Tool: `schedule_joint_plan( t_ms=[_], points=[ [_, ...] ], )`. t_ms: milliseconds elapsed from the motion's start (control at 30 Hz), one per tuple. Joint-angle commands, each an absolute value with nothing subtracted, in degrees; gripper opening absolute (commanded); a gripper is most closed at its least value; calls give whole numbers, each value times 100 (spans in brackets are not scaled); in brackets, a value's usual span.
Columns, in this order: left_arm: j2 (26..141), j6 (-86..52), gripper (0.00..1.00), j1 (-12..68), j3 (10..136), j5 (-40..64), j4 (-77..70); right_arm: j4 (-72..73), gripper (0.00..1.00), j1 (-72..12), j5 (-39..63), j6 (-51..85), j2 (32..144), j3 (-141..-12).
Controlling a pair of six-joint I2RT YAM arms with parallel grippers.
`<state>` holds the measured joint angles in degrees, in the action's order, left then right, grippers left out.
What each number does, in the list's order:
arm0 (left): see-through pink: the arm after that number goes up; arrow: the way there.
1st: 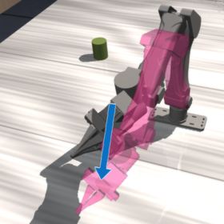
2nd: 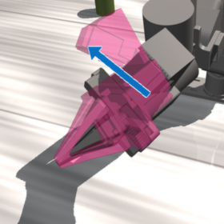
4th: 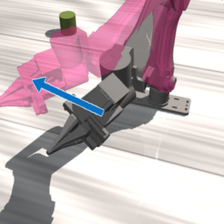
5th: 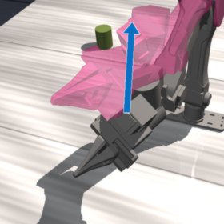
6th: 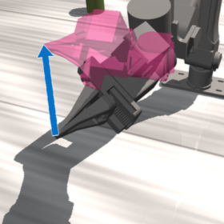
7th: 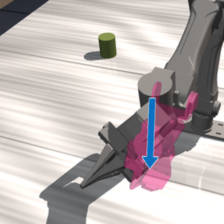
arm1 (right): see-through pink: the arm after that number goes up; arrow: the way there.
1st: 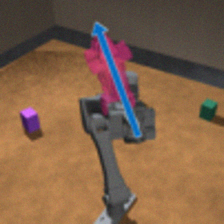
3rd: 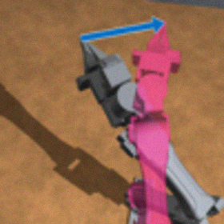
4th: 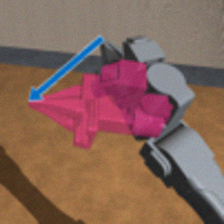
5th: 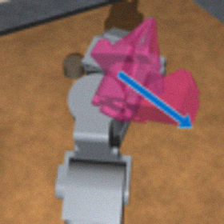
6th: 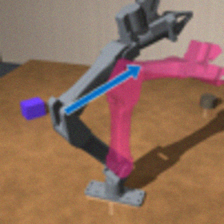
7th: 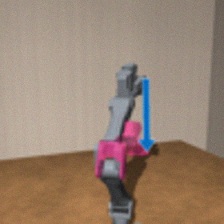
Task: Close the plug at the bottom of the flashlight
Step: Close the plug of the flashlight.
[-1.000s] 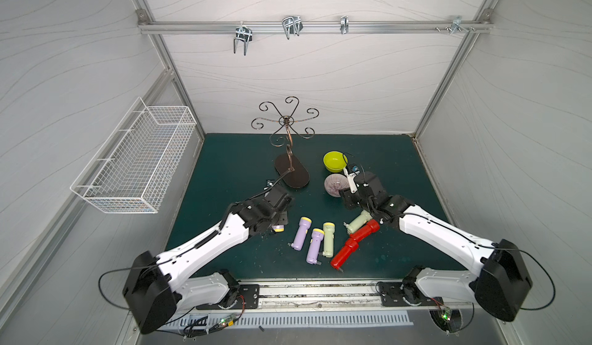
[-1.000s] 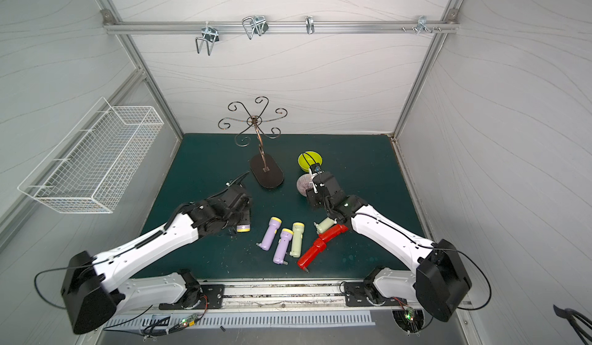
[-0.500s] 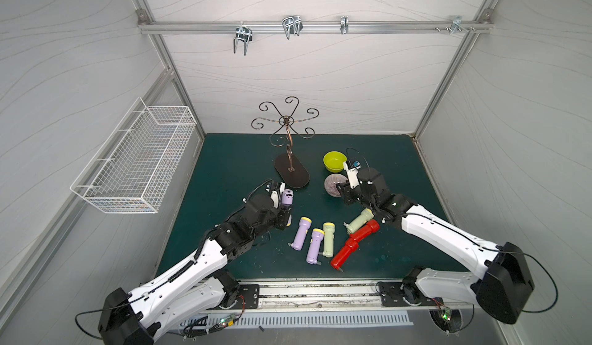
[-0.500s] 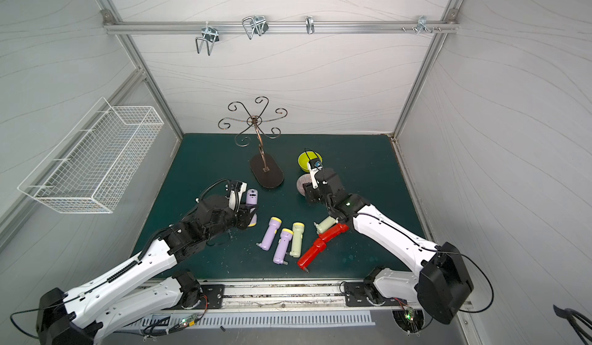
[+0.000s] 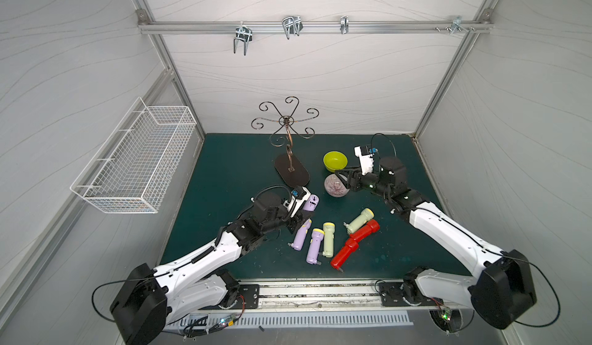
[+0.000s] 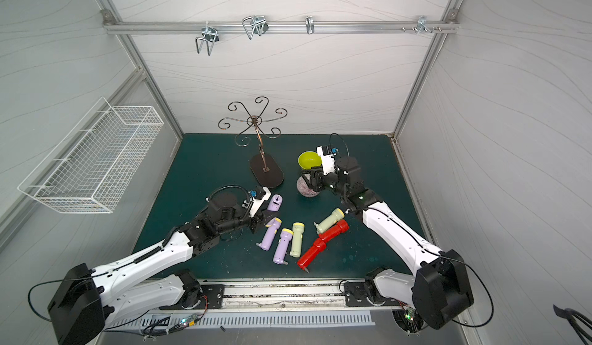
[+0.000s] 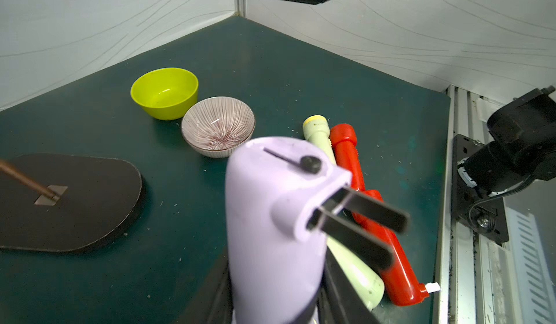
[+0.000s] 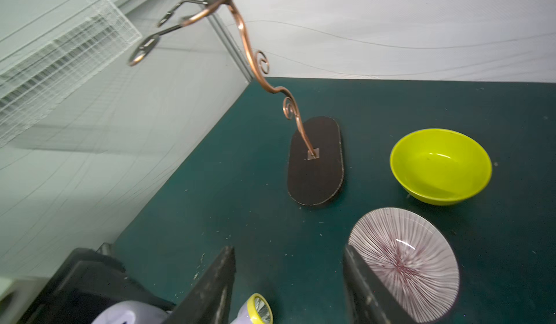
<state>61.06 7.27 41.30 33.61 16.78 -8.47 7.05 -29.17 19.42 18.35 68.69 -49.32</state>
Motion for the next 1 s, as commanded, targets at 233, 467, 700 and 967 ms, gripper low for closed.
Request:
schedule_joint_plan(
  t_ms=[233,467,700,967],
  points=[
    [6178,1287,0,3727,3834,2661,-1483,349,61,-3647,2995,1439,6864,-5171],
    [5999,1389,0,3727,3805,2801,-1295,294,62,-3831,3476,1461,6898,-5309],
    [5978,1413,0,3735,3856,2840,-1199,411,61,-3831,3764,1563,6893,-5333],
    [5944,1530,0,3840,3832,2718,-1113,470,60,-3758,3998,1700,6831,-5385]
  ],
)
